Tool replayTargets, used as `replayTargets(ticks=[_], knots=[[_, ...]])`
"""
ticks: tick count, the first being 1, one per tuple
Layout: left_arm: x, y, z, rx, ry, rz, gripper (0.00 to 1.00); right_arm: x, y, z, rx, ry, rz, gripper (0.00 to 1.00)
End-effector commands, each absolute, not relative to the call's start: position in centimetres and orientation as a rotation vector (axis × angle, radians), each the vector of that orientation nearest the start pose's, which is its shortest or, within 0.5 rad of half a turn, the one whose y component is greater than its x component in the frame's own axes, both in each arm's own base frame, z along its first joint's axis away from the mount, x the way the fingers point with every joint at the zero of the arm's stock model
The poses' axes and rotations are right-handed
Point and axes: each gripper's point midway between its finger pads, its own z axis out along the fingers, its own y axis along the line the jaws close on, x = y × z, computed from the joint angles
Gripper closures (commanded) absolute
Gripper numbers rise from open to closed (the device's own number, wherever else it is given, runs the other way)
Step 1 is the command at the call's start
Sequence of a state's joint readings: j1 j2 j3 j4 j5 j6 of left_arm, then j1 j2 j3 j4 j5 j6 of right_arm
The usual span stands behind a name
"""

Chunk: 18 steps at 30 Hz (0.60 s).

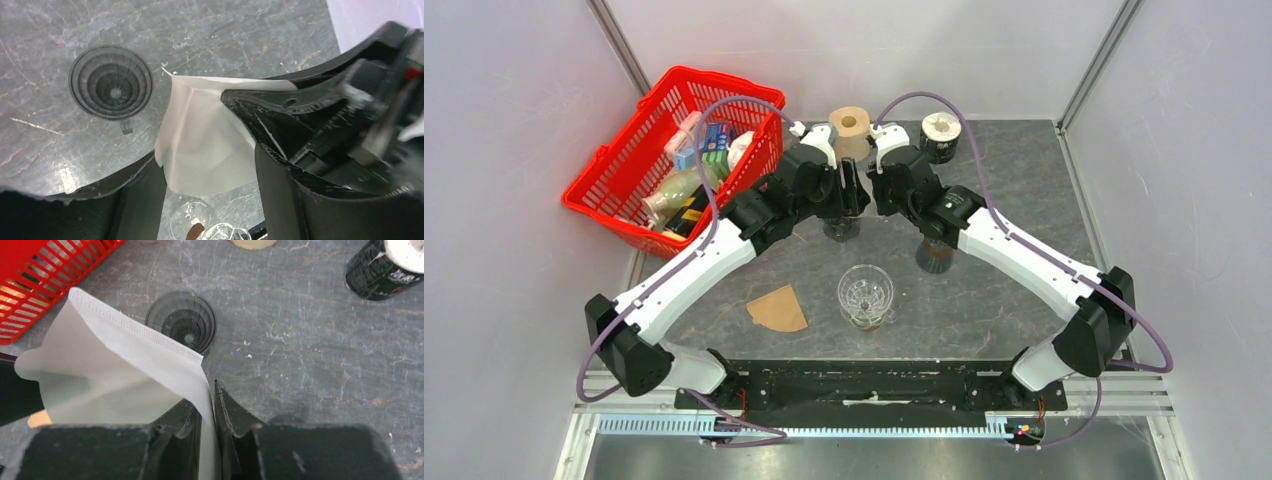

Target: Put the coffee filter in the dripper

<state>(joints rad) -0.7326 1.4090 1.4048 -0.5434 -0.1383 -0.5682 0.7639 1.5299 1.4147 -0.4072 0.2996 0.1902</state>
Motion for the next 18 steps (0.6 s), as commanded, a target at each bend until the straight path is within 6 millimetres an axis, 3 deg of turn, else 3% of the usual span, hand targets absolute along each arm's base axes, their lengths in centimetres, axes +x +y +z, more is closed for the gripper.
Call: replayTargets(ticks=[1, 6, 11, 13, 15, 18], knots=[[30.4, -27.9, 32.0, 0.159, 2.014, -0.714, 0.28, 33.8, 27.5, 27.9, -0.375, 2.029, 0.346, 0.79], [29.2, -26.4, 33.1, 0.184, 1.987, -0.693, 0.19, 32.5, 26.9, 28.3, -0.364, 2.072, 0.369, 0.79], [25.5, -25.2, 36.4, 0.254, 1.823, -0.839, 0.15, 29.9, 26.7, 28.3, -0.394, 2.151, 0.445, 0.79], [25.1, -23.5, 37.0, 0.199, 1.757, -0.819, 0.14, 28.7, 26.6, 28.7, -0.397, 2.168, 0.494, 0.82], [25.6, -21.1, 36.8, 0.086, 1.739, -0.738, 0.13, 27.7, 26.4, 29.4, -0.398, 2.165, 0.542, 0.92], [26.1, -18.6, 36.4, -0.024, 1.735, -0.635, 0.13, 25.9, 26.8, 30.4, -0.449, 2.164, 0.634, 0.93]])
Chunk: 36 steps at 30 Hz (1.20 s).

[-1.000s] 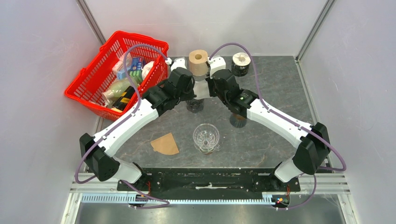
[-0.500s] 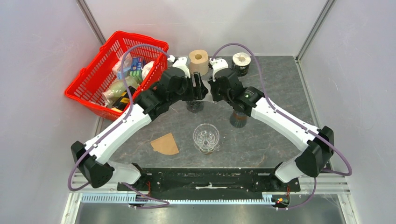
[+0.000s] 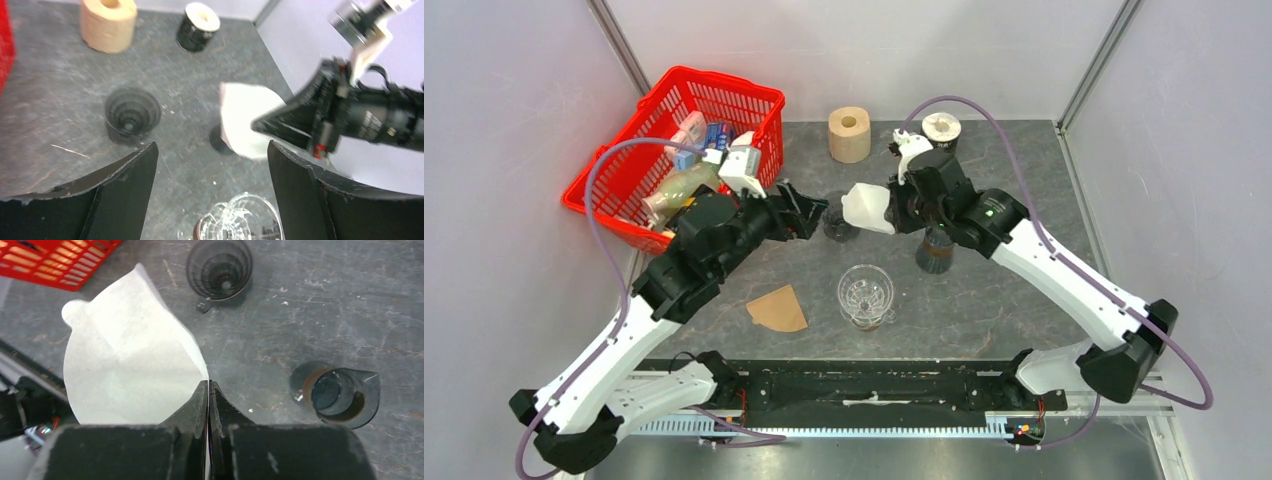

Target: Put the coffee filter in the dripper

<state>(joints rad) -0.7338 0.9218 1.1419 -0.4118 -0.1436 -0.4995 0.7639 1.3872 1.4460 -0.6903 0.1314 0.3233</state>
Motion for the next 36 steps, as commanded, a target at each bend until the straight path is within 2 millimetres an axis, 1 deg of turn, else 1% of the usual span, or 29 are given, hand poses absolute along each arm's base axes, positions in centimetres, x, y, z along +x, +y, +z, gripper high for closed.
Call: replayTargets(ticks=[1, 3, 5, 7, 9, 10, 14, 18, 20, 25, 28, 30, 34, 36], knots=[[26.4, -18.1, 36.1, -0.051, 1.737, -0.604, 0.12, 24.9, 27.1, 30.7, -0.479, 2.169, 0.685, 0.93], [26.9, -17.2, 35.4, -0.100, 1.748, -0.550, 0.12, 23.2, 27.4, 31.0, -0.534, 2.184, 0.766, 0.92], [27.3, -16.7, 34.7, -0.124, 1.762, -0.503, 0.12, 21.2, 28.0, 31.0, -0.628, 2.204, 0.860, 0.92], [27.9, -16.4, 34.0, -0.143, 1.780, -0.453, 0.12, 18.6, 28.7, 31.0, -0.757, 2.219, 0.995, 0.92], [28.4, -16.1, 33.2, -0.161, 1.801, -0.406, 0.11, 16.9, 29.1, 30.9, -0.839, 2.224, 1.083, 0.92], [28.6, -16.1, 32.9, -0.166, 1.809, -0.391, 0.11, 16.4, 29.1, 30.7, -0.863, 2.231, 1.099, 0.92], [29.0, -16.3, 32.1, -0.156, 1.831, -0.372, 0.11, 15.9, 28.6, 29.6, -0.914, 2.262, 1.058, 0.91], [29.1, -16.2, 31.8, -0.154, 1.838, -0.359, 0.10, 14.7, 29.0, 28.6, -1.012, 2.247, 1.083, 0.91], [29.0, -16.2, 31.9, -0.153, 1.836, -0.363, 0.10, 14.5, 29.2, 28.0, -1.044, 2.244, 1.055, 0.91], [28.9, -16.5, 31.8, -0.132, 1.833, -0.381, 0.09, 15.2, 29.6, 26.1, -1.068, 2.254, 0.960, 0.89], [28.8, -16.5, 31.7, -0.125, 1.837, -0.383, 0.09, 16.0, 29.5, 25.2, -1.056, 2.259, 0.898, 0.88], [28.8, -16.6, 31.6, -0.121, 1.841, -0.383, 0.09, 16.0, 29.6, 24.6, -1.068, 2.263, 0.886, 0.87], [28.8, -16.7, 31.4, -0.118, 1.846, -0.384, 0.09, 16.7, 29.3, 23.3, -1.069, 2.276, 0.800, 0.85], [28.8, -16.8, 31.4, -0.110, 1.848, -0.388, 0.09, 16.8, 29.3, 22.9, -1.078, 2.282, 0.790, 0.84]])
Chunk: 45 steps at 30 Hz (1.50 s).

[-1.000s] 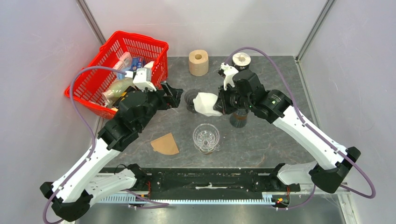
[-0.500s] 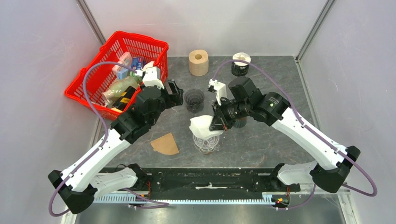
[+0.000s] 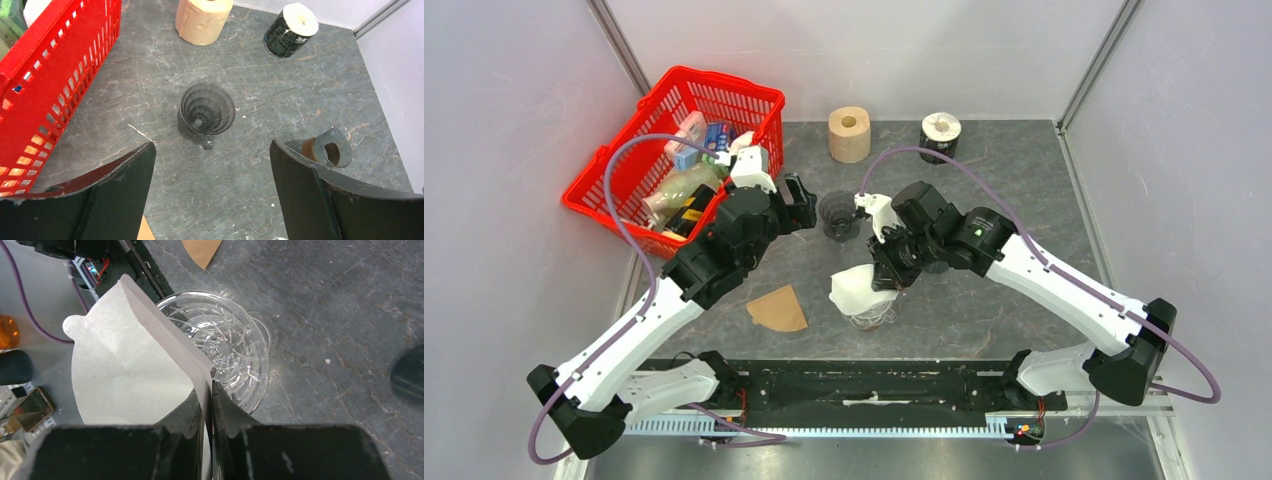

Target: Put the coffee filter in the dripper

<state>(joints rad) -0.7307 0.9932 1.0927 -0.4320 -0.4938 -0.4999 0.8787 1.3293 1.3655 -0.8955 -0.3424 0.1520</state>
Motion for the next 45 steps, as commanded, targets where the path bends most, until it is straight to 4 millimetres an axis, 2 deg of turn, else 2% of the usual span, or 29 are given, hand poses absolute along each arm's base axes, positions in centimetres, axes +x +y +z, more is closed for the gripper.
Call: replayTargets(ticks=[1, 3, 6, 10, 13, 19, 24, 26, 30, 34, 36, 39, 41, 43, 45], knots=[[28.8, -16.9, 31.4, -0.107, 1.847, -0.393, 0.09, 16.7, 29.4, 22.8, -1.082, 2.281, 0.788, 0.83], [28.8, -17.2, 31.3, -0.094, 1.850, -0.400, 0.09, 16.7, 29.4, 22.8, -1.088, 2.278, 0.783, 0.81], [28.8, -17.5, 31.3, -0.081, 1.852, -0.413, 0.08, 16.6, 29.4, 22.8, -1.097, 2.272, 0.792, 0.71], [28.7, -18.7, 31.9, -0.043, 1.842, -0.474, 0.08, 16.3, 29.5, 23.6, -1.092, 2.252, 0.817, 0.62], [28.5, -20.0, 33.4, 0.029, 1.808, -0.539, 0.08, 16.2, 29.3, 24.9, -1.071, 2.219, 0.827, 0.46], [28.9, -23.2, 37.3, 0.175, 1.723, -0.648, 0.08, 16.9, 28.1, 27.8, -0.932, 2.165, 0.796, 0.26], [29.7, -26.8, 39.1, 0.331, 1.717, -0.715, 0.08, 19.0, 25.6, 29.1, -0.694, 2.160, 0.658, 0.12], [29.4, -28.1, 40.1, 0.414, 1.694, -0.755, 0.08, 20.1, 24.2, 29.5, -0.590, 2.149, 0.583, 0.05], [27.3, -30.3, 41.9, 0.653, 1.620, -0.839, 0.09, 22.1, 21.0, 30.1, -0.377, 2.139, 0.465, 0.03], [23.7, -32.1, 41.8, 1.038, 1.474, -0.916, 0.16, 23.7, 17.0, 30.0, -0.159, 2.153, 0.403, 0.03], [21.3, -32.4, 40.5, 1.241, 1.402, -0.959, 0.20, 24.1, 15.1, 29.6, -0.065, 2.162, 0.376, 0.03], [17.9, -31.4, 37.9, 1.488, 1.297, -0.989, 0.24, 24.4, 13.2, 29.0, 0.020, 2.173, 0.324, 0.03], [16.4, -30.6, 36.6, 1.575, 1.277, -0.992, 0.32, 24.6, 12.8, 28.6, 0.038, 2.182, 0.307, 0.03], [15.0, -30.2, 35.2, 1.636, 1.297, -1.013, 0.46, 24.9, 12.6, 28.2, 0.049, 2.194, 0.288, 0.03], [13.6, -30.1, 33.8, 1.713, 1.309, -1.022, 0.51, 25.2, 12.7, 27.6, 0.048, 2.214, 0.276, 0.03]])
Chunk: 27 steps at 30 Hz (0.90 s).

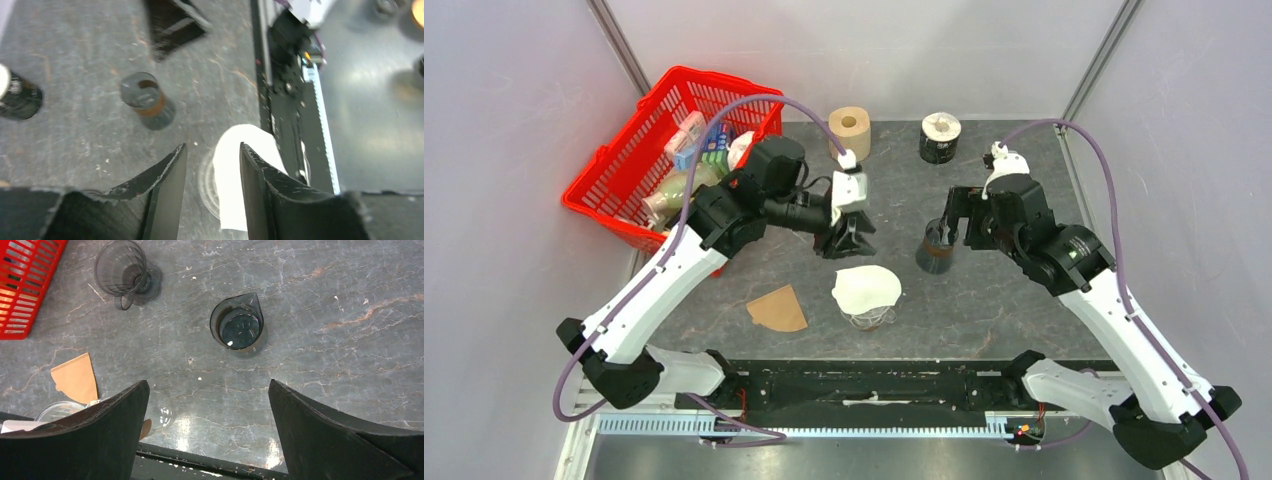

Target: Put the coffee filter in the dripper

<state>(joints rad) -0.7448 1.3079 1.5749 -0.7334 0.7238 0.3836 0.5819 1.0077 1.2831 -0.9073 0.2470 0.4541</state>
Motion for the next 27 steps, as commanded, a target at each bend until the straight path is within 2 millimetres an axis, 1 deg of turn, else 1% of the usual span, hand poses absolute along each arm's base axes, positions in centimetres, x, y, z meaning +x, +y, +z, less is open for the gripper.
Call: replayTargets(ticks=[1, 2, 4, 6, 9, 12, 14, 16, 20, 23, 27], knots=[[13.2, -30.1, 33.0, 1.754, 1.317, -1.008, 0.54, 25.4, 12.8, 27.4, 0.043, 2.224, 0.273, 0.03], [12.8, -30.1, 32.2, 1.791, 1.329, -0.988, 0.57, 25.5, 12.9, 27.0, 0.038, 2.240, 0.270, 0.03], [12.8, -30.2, 30.8, 1.838, 1.369, -0.943, 0.62, 25.6, 13.1, 26.6, 0.032, 2.263, 0.267, 0.03], [12.5, -30.1, 29.7, 1.891, 1.389, -0.924, 0.63, 25.7, 13.1, 26.2, 0.024, 2.280, 0.266, 0.03], [11.4, -29.9, 29.0, 1.970, 1.362, -0.912, 0.64, 25.7, 13.1, 25.9, 0.018, 2.291, 0.265, 0.03], [10.5, -30.1, 27.5, 2.053, 1.342, -0.844, 0.72, 25.6, 13.0, 25.7, 0.014, 2.294, 0.265, 0.03], [10.7, -30.4, 26.7, 2.078, 1.359, -0.800, 0.80, 25.6, 12.9, 25.7, 0.014, 2.293, 0.266, 0.03], [11.4, -30.7, 26.3, 2.078, 1.393, -0.774, 0.83, 25.5, 12.8, 25.5, 0.014, 2.296, 0.267, 0.03], [12.2, -31.3, 25.8, 2.067, 1.420, -0.738, 0.84, 25.2, 12.7, 25.6, 0.011, 2.293, 0.272, 0.03], [13.1, -31.5, 24.9, 2.065, 1.458, -0.685, 0.85, 25.1, 12.7, 25.6, 0.011, 2.290, 0.276, 0.03], [13.3, -31.6, 23.9, 2.090, 1.477, -0.649, 0.86, 25.0, 12.6, 25.6, 0.014, 2.290, 0.281, 0.03]])
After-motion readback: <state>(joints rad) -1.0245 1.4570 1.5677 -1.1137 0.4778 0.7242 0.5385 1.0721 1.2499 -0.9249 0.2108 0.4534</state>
